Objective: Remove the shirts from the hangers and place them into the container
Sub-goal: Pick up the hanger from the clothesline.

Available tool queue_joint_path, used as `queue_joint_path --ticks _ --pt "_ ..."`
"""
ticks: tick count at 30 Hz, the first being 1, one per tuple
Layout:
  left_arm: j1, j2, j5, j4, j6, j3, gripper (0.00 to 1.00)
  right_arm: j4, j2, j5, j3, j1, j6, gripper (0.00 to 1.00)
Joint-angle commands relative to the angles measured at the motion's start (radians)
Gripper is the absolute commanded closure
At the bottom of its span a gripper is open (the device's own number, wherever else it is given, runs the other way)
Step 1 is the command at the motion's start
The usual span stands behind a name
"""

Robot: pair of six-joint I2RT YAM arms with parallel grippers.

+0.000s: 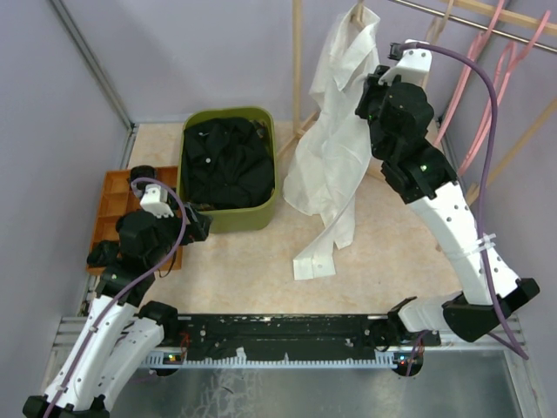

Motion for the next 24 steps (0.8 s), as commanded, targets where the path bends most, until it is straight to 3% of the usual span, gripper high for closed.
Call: queue_joint_path --ticks 1,24 --pt "-0.002 -0.002 0.009 0.014 0.019 0.005 0.01 0.081 -0.064 -0.023 0.083 -0.005 0.026 1.00" --pt "-0.002 -0.014 0.001 0.012 0.015 0.006 0.01 0.198 -0.145 -0.038 -0.025 -0.005 0.045 1.00"
